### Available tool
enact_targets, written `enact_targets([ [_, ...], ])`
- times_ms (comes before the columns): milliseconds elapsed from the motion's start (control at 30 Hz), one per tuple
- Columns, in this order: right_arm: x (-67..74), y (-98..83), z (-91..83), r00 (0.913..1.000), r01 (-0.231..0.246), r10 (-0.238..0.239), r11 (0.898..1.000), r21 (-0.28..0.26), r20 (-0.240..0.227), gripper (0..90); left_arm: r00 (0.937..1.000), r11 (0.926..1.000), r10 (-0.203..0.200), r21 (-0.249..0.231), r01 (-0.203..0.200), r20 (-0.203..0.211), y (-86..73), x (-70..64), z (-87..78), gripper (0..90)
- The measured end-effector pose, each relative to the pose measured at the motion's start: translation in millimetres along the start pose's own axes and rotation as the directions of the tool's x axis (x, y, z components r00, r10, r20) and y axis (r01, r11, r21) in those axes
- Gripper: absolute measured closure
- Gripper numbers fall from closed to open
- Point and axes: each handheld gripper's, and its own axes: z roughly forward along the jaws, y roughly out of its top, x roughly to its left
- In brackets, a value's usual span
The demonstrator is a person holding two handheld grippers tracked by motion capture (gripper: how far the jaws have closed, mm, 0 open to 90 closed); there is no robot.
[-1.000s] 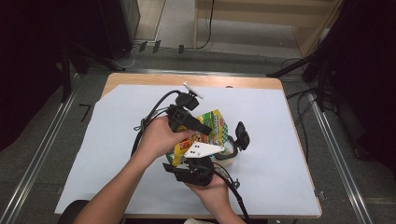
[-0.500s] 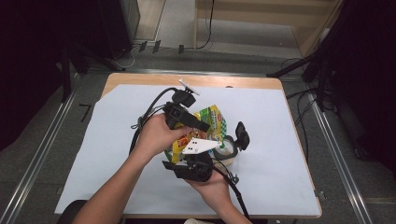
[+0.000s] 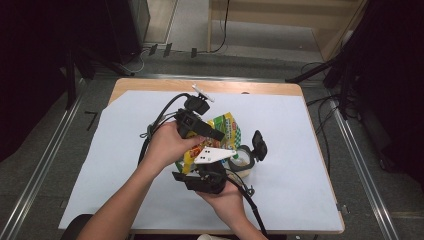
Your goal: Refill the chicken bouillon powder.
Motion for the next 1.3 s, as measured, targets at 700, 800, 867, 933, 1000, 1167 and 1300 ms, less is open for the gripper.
enact_targets([
  [700, 0.1, 0.6, -1.6, 0.9987, -0.050, 0.050, 0.999, 0.008, -0.011, 65.6, 0.9993, 0.9998, -0.015, 0.013, 0.015, 0.033, 2.6, 3.8, 4.6, 64.9],
  [800, 0.9, 0.5, -2.2, 0.9986, -0.050, 0.050, 0.999, 0.012, -0.015, 65.5, 0.9991, 0.9997, -0.019, 0.015, 0.018, 0.037, 2.5, 5.3, 5.0, 64.6],
  [867, 0.8, 0.5, -2.3, 0.9986, -0.050, 0.050, 0.999, 0.019, -0.015, 65.8, 0.9990, 0.9996, -0.020, 0.019, 0.020, 0.039, 2.5, 6.2, 5.9, 64.6],
  [933, 0.5, 0.2, -2.2, 0.9987, -0.049, 0.049, 0.999, 0.024, -0.013, 65.8, 0.9988, 0.9996, -0.023, 0.017, 0.022, 0.043, 2.5, 6.7, 6.9, 64.6],
  [1000, 0.4, 0.0, -2.2, 0.9987, -0.050, 0.050, 0.999, 0.022, -0.012, 65.8, 0.9987, 0.9996, -0.023, 0.018, 0.022, 0.045, 2.7, 7.2, 6.9, 64.7],
  [1167, 1.4, 0.4, -2.7, 0.9990, -0.044, 0.044, 0.999, 0.027, -0.008, 65.8, 0.9982, 0.9994, -0.027, 0.021, 0.026, 0.054, 3.3, 9.1, 7.1, 64.7],
  [1300, 3.1, 0.7, -2.5, 0.9996, -0.027, 0.027, 0.999, 0.036, 0.005, 65.8, 0.9975, 0.9992, -0.036, 0.021, 0.035, 0.061, 3.4, 10.1, 7.3, 64.9],
])
